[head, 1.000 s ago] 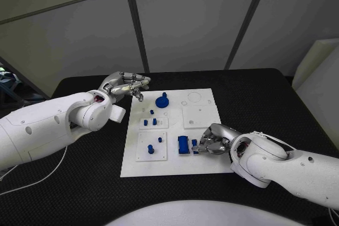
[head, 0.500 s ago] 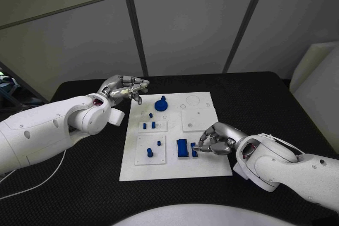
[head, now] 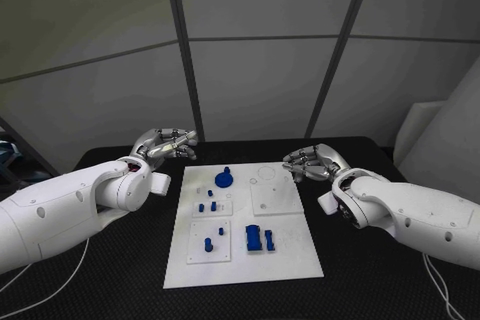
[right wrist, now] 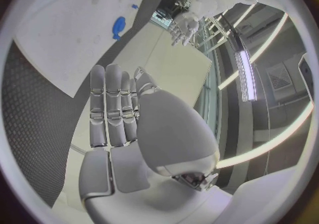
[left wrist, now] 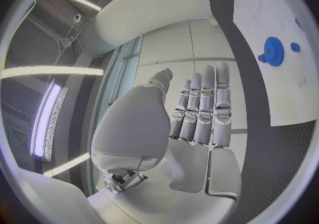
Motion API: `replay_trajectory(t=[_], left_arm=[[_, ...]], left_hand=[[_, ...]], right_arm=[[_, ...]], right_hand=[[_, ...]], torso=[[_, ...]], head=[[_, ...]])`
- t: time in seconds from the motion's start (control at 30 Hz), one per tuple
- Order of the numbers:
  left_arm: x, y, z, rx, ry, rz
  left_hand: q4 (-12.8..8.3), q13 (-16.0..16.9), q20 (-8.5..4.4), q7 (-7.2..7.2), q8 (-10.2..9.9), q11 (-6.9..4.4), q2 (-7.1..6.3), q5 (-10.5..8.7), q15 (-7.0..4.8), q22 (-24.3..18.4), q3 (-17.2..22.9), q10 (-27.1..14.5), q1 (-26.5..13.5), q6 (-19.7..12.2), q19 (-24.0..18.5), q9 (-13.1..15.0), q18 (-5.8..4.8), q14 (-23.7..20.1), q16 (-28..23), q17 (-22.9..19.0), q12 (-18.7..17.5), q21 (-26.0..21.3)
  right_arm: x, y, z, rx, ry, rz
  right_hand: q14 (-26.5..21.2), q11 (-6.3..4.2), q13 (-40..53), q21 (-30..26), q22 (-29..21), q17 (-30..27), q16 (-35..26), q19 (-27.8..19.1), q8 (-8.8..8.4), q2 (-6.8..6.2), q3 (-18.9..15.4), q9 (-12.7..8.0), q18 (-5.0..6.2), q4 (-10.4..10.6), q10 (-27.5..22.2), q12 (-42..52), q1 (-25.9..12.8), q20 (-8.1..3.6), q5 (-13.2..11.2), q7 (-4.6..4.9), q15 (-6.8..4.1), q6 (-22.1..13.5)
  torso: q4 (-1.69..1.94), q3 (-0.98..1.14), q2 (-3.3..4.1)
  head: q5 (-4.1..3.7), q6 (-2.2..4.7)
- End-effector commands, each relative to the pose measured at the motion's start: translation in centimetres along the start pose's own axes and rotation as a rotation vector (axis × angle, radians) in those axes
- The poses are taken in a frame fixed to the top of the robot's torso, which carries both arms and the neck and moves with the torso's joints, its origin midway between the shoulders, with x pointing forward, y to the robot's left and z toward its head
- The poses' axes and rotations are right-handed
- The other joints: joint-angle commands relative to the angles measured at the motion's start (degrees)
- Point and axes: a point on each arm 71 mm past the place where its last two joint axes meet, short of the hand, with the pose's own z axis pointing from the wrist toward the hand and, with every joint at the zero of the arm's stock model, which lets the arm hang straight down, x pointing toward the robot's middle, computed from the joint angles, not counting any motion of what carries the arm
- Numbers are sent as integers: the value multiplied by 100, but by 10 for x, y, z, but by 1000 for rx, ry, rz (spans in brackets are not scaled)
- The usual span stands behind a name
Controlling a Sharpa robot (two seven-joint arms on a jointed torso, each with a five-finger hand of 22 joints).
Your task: Assemble the parts on the task board
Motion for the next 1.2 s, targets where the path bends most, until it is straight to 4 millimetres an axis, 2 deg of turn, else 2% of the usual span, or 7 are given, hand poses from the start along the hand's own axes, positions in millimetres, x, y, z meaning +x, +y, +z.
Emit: replay_trajectory(t=[0.03,0.43,0.47,0.83,0.87,0.93,1.2], left_arm=[[-11,-2,7,58,-133,-91],[-22,11,36,93,-279,-88],[-19,14,35,55,-226,-82],[10,17,21,58,-220,-62],[18,18,16,59,-218,-56],[31,19,8,61,-215,-48],[72,20,-24,68,-203,-22]], left_hand=[[4,-258,119,-60,-144,-8,55,-12,34,-340,-78,96,140,-175,-295,36,-43,61,-865,-373,-330,-397],[70,-774,707,-142,-686,431,195,16,628,-1959,-446,131,160,-101,-1845,-11,-36,-589,-3247,-1287,-1700,-1393],[-305,-1134,202,-405,-846,74,691,-465,324,-2619,-597,-1567,-2212,-1689,-3035,-382,-321,-2147,-3439,-1438,-1877,-1752],[-588,-1134,-131,-623,-1314,-150,691,-810,129,-3279,-1031,-2877,-4100,-2874,-4104,-382,-602,-3370,-4095,-1912,-2459,-1752],[-617,-1134,-180,-1034,-1314,-183,691,-856,101,-3349,-1031,-3044,-4337,-3028,-4225,-382,-602,-3525,-4095,-1912,-2459,-1752],[-659,-1134,-236,-1034,-1314,-226,691,-915,-333,-3433,-1031,-3245,-4627,-3216,-4377,-382,-602,-3714,-4095,-1912,-2459,-1752],[-1174,-1134,-423,-1034,-1314,-689,691,-1093,-333,-3707,-1031,-3897,-5553,-3821,-4851,-382,-611,-4318,-4095,-1912,-2459,-1752]], right_arm=[[-22,-10,20,-42,-87,250],[-15,-17,62,-79,-62,326],[-19,-23,60,-22,-111,248],[-7,-9,46,-51,-148,305],[-4,-6,42,-56,-158,320],[1,0,34,-62,-174,345],[22,20,0,-58,-231,428]], right_hand=[[-656,176,-844,-612,-355,-561,-1005,-475,-231,-35,197,-242,-46,53,-272,-792,164,174,-108,212,230,-115],[-1097,526,-3510,-2808,-2006,-2822,-3544,-787,-565,-221,701,-1423,86,12,94,-2023,-211,865,-455,260,767,52],[-2903,253,-3674,-3159,-2630,-3117,-3659,-2205,-921,-26,513,-1707,-259,-291,-1750,-2417,-2780,429,-694,-63,539,-1598],[-4219,66,-4300,-3584,-3253,-3502,-4137,-3177,-921,-26,62,-2025,-425,-586,-3114,-2417,-4812,106,-1290,-305,1,-2816],[-4376,-352,-4300,-3618,-3311,-3533,-4137,-3299,-921,-26,62,-2053,-425,-614,-3273,-2417,-5038,70,-1290,-334,1,-2957],[-4591,-352,-4300,-3665,-3392,-3573,-4137,-3466,-921,-26,62,-2089,-488,-651,-3493,-2417,-5350,17,-1290,-374,1,-3154],[-5287,-352,-4300,-4218,-3654,-4047,-4137,-4007,-921,-26,62,-2523,-550,-1077,-4209,-2417,-6368,-152,-1290,-823,1,-3793]], torso=[[-19,-41,-154],[-31,14,-182],[-14,-16,-190],[240,62,-146],[252,66,-144],[253,66,-144],[253,66,-144]], head=[[6,156],[144,451],[116,397],[73,499],[71,504],[70,504],[70,504]])
